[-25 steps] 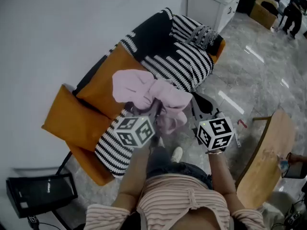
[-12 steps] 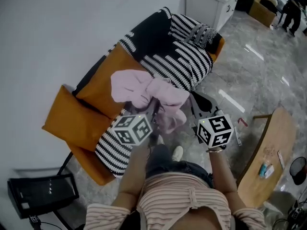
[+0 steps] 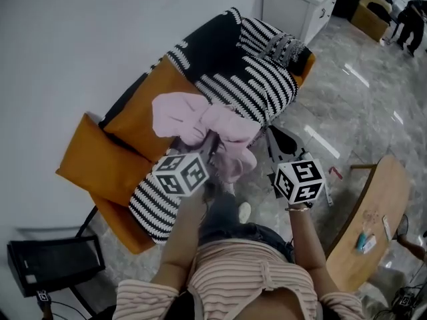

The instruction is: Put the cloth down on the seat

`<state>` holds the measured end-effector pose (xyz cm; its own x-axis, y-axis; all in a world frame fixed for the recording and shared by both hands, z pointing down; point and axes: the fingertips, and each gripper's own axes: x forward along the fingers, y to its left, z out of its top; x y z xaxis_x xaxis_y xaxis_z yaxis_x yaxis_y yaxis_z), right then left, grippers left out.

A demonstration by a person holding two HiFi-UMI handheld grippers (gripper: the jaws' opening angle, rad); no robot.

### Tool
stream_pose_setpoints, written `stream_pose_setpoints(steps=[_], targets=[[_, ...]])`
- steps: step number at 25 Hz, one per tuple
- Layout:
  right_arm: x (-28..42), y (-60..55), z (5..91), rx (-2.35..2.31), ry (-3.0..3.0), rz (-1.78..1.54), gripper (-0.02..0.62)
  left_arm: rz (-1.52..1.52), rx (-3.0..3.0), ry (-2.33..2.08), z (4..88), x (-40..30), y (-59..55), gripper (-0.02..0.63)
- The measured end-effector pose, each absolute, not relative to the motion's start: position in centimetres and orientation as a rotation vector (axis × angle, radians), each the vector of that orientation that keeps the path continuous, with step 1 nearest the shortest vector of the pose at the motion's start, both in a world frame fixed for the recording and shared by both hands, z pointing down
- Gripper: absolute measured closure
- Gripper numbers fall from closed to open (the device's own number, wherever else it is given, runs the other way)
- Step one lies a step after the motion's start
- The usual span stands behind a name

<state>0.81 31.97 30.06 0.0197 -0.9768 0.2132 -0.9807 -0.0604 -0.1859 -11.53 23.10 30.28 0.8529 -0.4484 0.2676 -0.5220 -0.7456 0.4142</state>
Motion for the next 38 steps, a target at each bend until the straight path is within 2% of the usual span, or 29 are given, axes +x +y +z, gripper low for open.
stream_pose_setpoints(steps=[17, 27, 38], targets=[[7.7, 24.9, 33.4, 2.231, -2.079, 0.567, 0.586, 0.253, 2.498, -0.735, 32.8, -5.8, 14.5, 0.489], [12.1, 13.5, 35.1, 2.126, -2.096, 0.629, 0.586, 0.263, 2.437, -0.768, 34.7, -1.4, 4.2, 0.489], [13.3, 2.0, 35.6, 2.003, -2.103, 0.607, 0.586, 0.201, 2.383, -0.818, 36.3, -0.3, -6.2, 0.489]])
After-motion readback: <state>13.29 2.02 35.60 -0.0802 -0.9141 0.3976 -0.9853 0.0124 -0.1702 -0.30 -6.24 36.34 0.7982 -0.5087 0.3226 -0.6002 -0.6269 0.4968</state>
